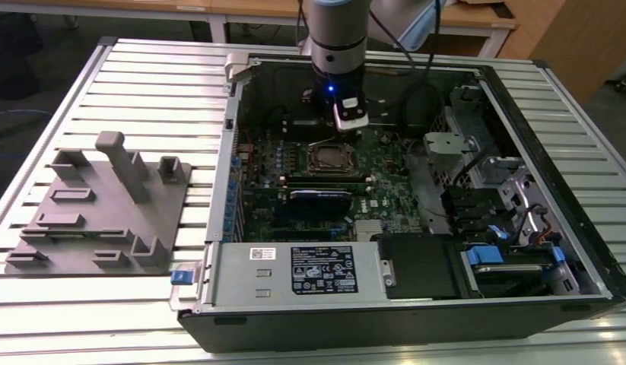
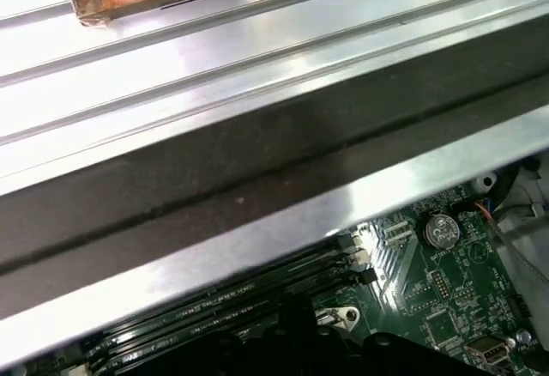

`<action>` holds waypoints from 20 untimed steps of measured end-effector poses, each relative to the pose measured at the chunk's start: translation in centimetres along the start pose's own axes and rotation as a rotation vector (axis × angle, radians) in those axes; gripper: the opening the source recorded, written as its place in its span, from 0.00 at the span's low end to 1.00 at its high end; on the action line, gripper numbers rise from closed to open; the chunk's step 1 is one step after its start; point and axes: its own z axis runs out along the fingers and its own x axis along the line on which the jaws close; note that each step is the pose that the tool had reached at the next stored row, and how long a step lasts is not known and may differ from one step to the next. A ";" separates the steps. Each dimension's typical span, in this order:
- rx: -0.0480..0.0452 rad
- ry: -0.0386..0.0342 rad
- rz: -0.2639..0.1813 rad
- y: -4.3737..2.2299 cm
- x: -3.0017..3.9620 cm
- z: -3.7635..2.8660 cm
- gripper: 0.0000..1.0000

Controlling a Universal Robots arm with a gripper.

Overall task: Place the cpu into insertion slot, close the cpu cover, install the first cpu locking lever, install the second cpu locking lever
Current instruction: 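Install the first cpu locking lever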

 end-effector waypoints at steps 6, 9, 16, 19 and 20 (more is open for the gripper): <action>-0.0097 -0.0124 -0.002 -0.31 0.56 0.38 0.11; -0.0101 -0.0124 -0.002 -0.31 0.55 0.40 0.11; -0.0099 -0.0128 0.000 -0.49 0.86 0.62 0.11; -0.0069 -0.0140 0.000 -0.56 0.93 0.87 0.11; -0.0048 -0.0147 0.000 -0.58 0.94 0.93 0.11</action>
